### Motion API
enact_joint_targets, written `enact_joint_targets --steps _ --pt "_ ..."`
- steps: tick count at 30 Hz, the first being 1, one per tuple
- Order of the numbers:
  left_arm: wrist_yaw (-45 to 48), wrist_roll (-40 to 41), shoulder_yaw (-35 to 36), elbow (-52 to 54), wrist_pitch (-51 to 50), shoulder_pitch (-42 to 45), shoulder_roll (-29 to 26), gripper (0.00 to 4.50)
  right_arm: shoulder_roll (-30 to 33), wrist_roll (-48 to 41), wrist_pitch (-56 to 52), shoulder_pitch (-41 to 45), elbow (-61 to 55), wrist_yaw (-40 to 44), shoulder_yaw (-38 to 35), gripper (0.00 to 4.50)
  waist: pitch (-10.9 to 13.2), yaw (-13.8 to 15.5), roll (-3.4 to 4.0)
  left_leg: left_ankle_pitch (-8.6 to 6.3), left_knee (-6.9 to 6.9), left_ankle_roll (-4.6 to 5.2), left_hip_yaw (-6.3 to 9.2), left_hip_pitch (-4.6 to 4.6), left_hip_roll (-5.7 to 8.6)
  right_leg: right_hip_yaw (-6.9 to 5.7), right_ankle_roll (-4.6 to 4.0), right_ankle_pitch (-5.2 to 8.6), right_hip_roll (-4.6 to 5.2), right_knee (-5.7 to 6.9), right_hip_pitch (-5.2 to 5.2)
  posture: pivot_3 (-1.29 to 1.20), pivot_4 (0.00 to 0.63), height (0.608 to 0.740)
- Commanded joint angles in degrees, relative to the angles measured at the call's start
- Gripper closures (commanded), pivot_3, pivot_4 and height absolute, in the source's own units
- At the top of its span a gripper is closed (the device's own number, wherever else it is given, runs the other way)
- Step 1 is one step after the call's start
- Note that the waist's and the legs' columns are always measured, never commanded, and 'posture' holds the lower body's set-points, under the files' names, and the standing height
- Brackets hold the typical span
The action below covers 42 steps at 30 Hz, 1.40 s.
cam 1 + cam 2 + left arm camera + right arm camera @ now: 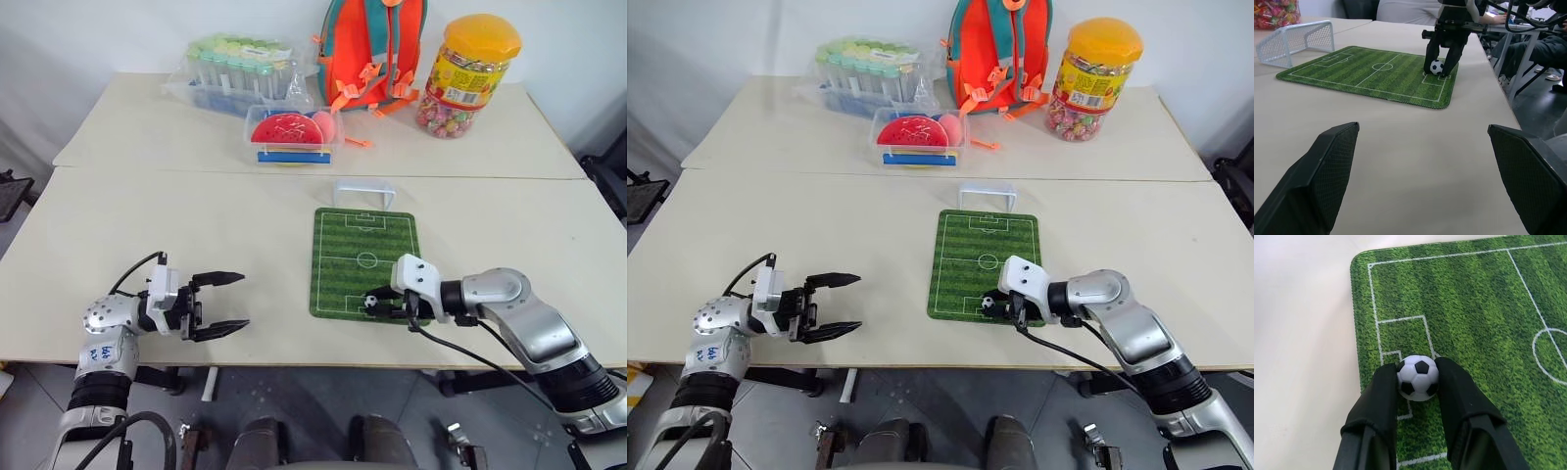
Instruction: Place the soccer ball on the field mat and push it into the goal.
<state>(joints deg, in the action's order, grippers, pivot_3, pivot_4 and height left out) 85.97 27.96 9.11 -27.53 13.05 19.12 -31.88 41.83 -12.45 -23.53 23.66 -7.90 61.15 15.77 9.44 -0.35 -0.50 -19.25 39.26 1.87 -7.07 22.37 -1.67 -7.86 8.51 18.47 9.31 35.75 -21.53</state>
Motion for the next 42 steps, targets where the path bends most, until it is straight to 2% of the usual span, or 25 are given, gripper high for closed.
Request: enact_joint_targets --steps 1,17,24,35,42 --pt "1.24 1.48 1.13 1.94 -0.05 -0.89 -0.81 0.0 -0.72 0.26 1.09 1.12 -0.16 0.88 -0.1 3.66 0.0 0.0 0.0 0.0 0.0 0.0 0.0 0.0 0.0 0.0 0.0 0.0 0.0 0.0 0.0 0.0 0.15 0.74" --pt "0.78 0.96 0.77 0.76 -0.14 0.37 -0.45 0.0 -0.67 1.51 1.79 -0.43 -0.18 2.97 -0.09 3.66 0.0 0.04 0.0 0.0 0.0 0.0 0.0 0.0 0.01 0.0 0.0 0.0 0.0 0.0 0.01 0.0 0.15 0.74" --pt "0.47 0.74 0.49 0.48 -0.3 1.14 -0.04 0.0 -0.82 1.88 2.19 -0.57 0.0 2.77 -0.3 1.41 0.0 0.04 0.0 0.0 0.0 0.0 0.0 -0.01 0.02 -0.01 0.0 0.0 0.0 0.0 0.01 0.0 0.15 0.74" --pt "0.4 0.51 0.32 -0.16 -0.22 1.9 0.29 0.0 -0.86 1.38 2.0 0.31 -1.32 3.4 -0.68 1.41 0.0 0.04 0.0 0.0 0.0 0.0 0.0 -0.01 0.02 0.0 0.0 0.0 0.0 0.0 0.01 0.0 0.15 0.74" --pt "1.17 0.59 0.34 -0.83 -0.23 2.47 0.05 0.0 0.3 1.02 -0.34 4.26 -5.99 1.95 -3.58 1.41 0.01 -0.02 0.02 0.0 0.0 0.0 0.0 0.0 0.01 -0.01 0.0 0.0 0.0 0.0 0.0 0.0 0.15 0.74"
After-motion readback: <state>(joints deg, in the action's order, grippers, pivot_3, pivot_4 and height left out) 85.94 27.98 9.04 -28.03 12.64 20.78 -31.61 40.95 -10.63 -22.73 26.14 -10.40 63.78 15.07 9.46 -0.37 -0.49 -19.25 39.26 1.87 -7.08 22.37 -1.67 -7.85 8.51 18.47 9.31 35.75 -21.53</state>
